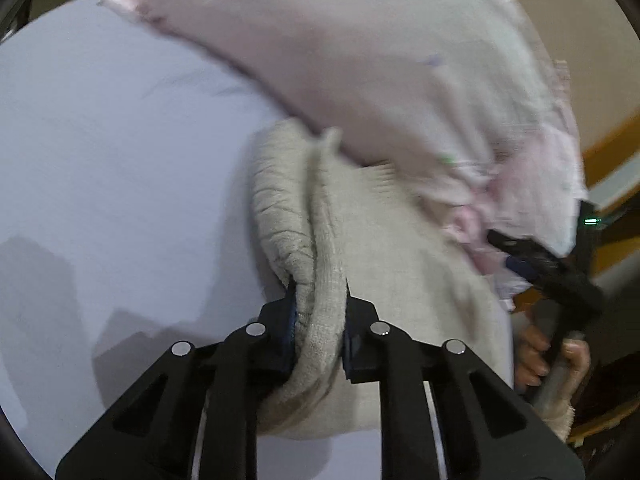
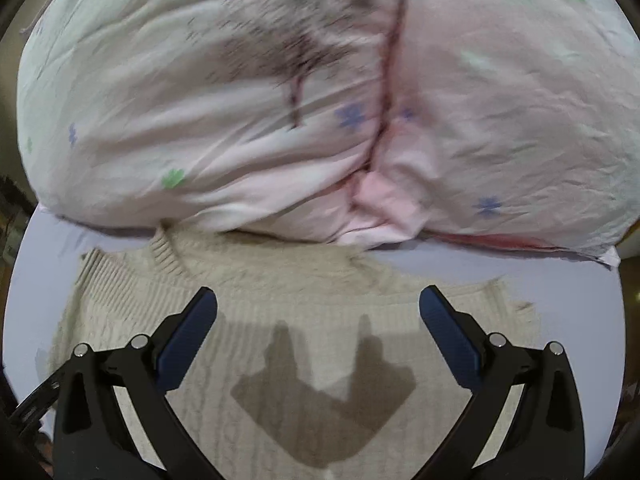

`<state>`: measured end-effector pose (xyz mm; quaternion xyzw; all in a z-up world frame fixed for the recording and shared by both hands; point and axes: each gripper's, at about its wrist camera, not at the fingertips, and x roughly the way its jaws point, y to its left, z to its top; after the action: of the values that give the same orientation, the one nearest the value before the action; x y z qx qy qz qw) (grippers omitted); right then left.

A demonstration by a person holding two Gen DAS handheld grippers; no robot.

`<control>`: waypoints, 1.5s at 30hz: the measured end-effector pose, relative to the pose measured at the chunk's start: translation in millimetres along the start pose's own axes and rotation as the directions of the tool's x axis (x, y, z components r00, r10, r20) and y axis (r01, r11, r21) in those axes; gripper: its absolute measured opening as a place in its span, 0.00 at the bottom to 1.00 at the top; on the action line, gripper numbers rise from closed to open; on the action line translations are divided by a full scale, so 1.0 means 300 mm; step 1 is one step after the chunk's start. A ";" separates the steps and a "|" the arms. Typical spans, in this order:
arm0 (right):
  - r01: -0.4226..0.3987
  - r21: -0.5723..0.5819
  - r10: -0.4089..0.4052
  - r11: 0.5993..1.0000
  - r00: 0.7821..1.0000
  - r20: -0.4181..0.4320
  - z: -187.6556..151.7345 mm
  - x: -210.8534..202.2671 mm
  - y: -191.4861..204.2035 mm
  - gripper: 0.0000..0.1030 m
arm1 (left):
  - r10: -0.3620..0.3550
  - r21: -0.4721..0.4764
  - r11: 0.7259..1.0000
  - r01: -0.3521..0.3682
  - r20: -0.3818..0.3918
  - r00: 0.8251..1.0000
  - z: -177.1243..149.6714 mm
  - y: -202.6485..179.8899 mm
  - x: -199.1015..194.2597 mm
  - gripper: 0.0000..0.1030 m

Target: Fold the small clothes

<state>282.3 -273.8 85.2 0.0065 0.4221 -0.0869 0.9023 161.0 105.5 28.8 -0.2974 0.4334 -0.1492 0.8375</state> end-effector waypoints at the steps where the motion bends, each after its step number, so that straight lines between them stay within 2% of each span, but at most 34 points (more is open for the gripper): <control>1: 0.009 0.007 -0.009 1.000 1.000 0.014 0.007 -0.017 -0.029 0.98 | -0.029 0.033 0.999 0.029 0.018 0.999 0.002 -0.057 -0.015 0.16; 4: 0.012 0.034 -0.013 0.999 0.999 0.036 0.028 -0.068 -0.133 0.98 | -0.112 0.125 0.986 0.109 0.019 0.994 -0.005 -0.217 -0.017 0.15; 7: 0.009 0.090 -0.015 0.996 0.998 0.064 0.044 -0.129 -0.269 0.98 | -0.196 0.233 0.952 0.197 -0.027 0.980 -0.043 -0.419 0.054 0.15; 9: -0.012 0.129 0.002 0.992 0.997 0.076 0.043 -0.163 -0.356 0.98 | -0.244 0.269 0.927 0.260 -0.093 0.965 -0.089 -0.545 0.158 0.16; 11: -0.033 0.163 0.023 0.986 0.998 0.065 0.051 -0.173 -0.432 0.98 | -0.264 0.261 0.914 0.312 -0.201 0.943 -0.129 -0.632 0.297 0.19; 12: -0.043 0.190 0.033 0.981 0.998 0.054 0.047 -0.173 -0.476 0.98 | -0.261 0.231 0.916 0.327 -0.276 0.925 -0.146 -0.662 0.388 0.20; 13: -0.054 0.203 0.047 0.978 0.998 0.041 0.040 -0.171 -0.505 0.98 | -0.285 0.175 0.917 0.357 -0.337 0.897 -0.156 -0.666 0.449 0.22; 14: -0.058 0.208 0.053 0.976 0.998 0.031 0.030 -0.171 -0.521 0.98 | -0.327 0.124 0.911 0.394 -0.366 0.871 -0.159 -0.658 0.474 0.22; 15: -0.057 0.208 0.053 0.976 0.998 0.020 0.020 -0.161 -0.536 0.98 | -0.409 0.052 0.888 0.457 -0.364 0.837 -0.151 -0.635 0.475 0.22; 16: -0.051 0.204 0.050 0.978 0.999 0.009 0.016 -0.150 -0.540 0.98 | -0.427 0.046 0.884 0.465 -0.326 0.844 -0.134 -0.620 0.451 0.24; 17: -0.050 0.201 0.051 0.978 0.999 0.000 0.012 -0.130 -0.540 0.98 | -0.418 0.065 0.889 0.454 -0.291 0.860 -0.119 -0.610 0.424 0.29; 18: -0.062 0.197 0.065 0.978 0.998 -0.008 0.010 -0.124 -0.530 0.98 | -0.383 0.108 0.904 0.413 -0.221 0.897 -0.089 -0.591 0.366 0.46; 19: -0.072 0.193 0.074 0.979 0.997 -0.006 0.009 -0.123 -0.521 0.98 | -0.355 0.131 0.917 0.378 -0.166 0.920 -0.070 -0.573 0.323 0.61; 20: -0.088 0.182 0.090 0.979 0.996 -0.001 0.008 -0.126 -0.501 0.98 | -0.330 0.145 0.928 0.344 -0.112 0.937 -0.052 -0.551 0.284 0.63; 22: -0.165 0.133 0.168 0.977 0.986 -0.015 0.000 -0.128 -0.435 0.98 | -0.297 0.157 0.940 0.304 -0.065 0.953 -0.013 -0.509 0.242 0.63; 24: -0.236 0.099 0.243 0.967 0.968 -0.066 -0.020 -0.119 -0.376 0.94 | -0.250 0.142 0.958 0.250 -0.022 0.968 0.009 -0.453 0.205 0.63; 26: -0.219 0.075 0.228 0.973 0.960 -0.164 -0.044 -0.072 -0.323 0.81 | -0.191 0.135 0.973 0.187 0.018 0.981 0.019 -0.392 0.176 0.63; 27: -0.203 0.071 0.214 0.977 0.955 -0.204 -0.057 -0.044 -0.308 0.76 | -0.137 0.122 0.984 0.131 0.039 0.990 0.025 -0.357 0.169 0.63; 29: -0.180 0.088 0.198 0.980 0.939 -0.282 -0.086 0.023 -0.287 0.57 | -0.049 0.098 0.994 0.044 0.049 0.998 0.031 -0.291 0.166 0.63; 30: -0.195 0.107 0.219 0.975 0.920 -0.325 -0.104 0.058 -0.273 0.50 | -0.025 0.091 0.996 0.021 0.044 0.999 0.026 -0.274 0.169 0.63; 31: -0.231 0.126 0.261 0.965 0.902 -0.344 -0.120 0.077 -0.258 0.36 | -0.008 0.083 0.997 0.004 0.036 0.999 0.024 -0.247 0.173 0.63; 32: -0.258 0.133 0.289 0.957 0.895 -0.340 -0.130 0.079 -0.244 0.27 | -0.002 0.077 0.997 0.000 0.028 1.000 0.019 -0.234 0.186 0.63; 33: -0.269 0.102 0.287 0.958 0.904 -0.316 -0.137 0.065 -0.218 0.26 | -0.004 0.073 0.997 0.002 0.019 1.000 0.015 -0.221 0.191 0.63; 34: -0.268 0.072 0.277 0.961 0.914 -0.296 -0.142 0.051 -0.200 0.16 | 0.001 0.074 0.997 -0.002 0.012 1.000 0.012 -0.215 0.197 0.63; 35: -0.231 0.061 0.239 0.971 0.931 -0.276 -0.142 0.029 -0.199 0.14 | 0.006 0.078 0.997 -0.006 0.007 1.000 0.011 -0.214 0.204 0.63; 38: -0.152 0.137 0.180 0.979 0.957 -0.226 -0.113 -0.038 -0.278 0.12 | 0.020 0.108 0.994 -0.019 -0.004 1.000 -0.004 -0.213 0.204 0.63; 39: -0.100 0.180 0.138 0.979 0.967 -0.214 -0.099 -0.056 -0.328 0.12 | 0.017 0.119 0.993 -0.016 -0.012 1.000 -0.011 -0.218 0.207 0.63; 41: 0.057 0.202 -0.015 0.978 0.979 -0.204 -0.096 -0.076 -0.388 0.12 | 0.000 0.143 0.990 0.005 -0.034 0.999 -0.025 -0.239 0.220 0.63; 42: 0.146 0.202 -0.102 0.968 0.972 -0.213 -0.098 -0.068 -0.415 0.13 | -0.006 0.153 0.988 0.012 -0.039 0.999 -0.032 -0.250 0.224 0.65; 43: 0.198 0.197 -0.148 0.960 0.959 -0.241 -0.102 -0.046 -0.431 0.13 | -0.009 0.169 0.985 0.017 -0.044 0.999 -0.040 -0.268 0.231 0.67; 44: 0.229 0.191 -0.171 0.955 0.945 -0.278 -0.107 -0.016 -0.441 0.15 | -0.007 0.179 0.984 0.015 -0.046 0.999 -0.045 -0.283 0.239 0.68; 45: 0.222 0.189 -0.162 0.957 0.943 -0.290 -0.107 0.004 -0.442 0.16 | -0.005 0.186 0.982 0.015 -0.051 0.999 -0.048 -0.300 0.251 0.69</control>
<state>237.1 -401.8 71.7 0.0764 0.5282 -0.2191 0.8168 193.8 -8.0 30.8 -0.2162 0.4369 -0.2006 0.8498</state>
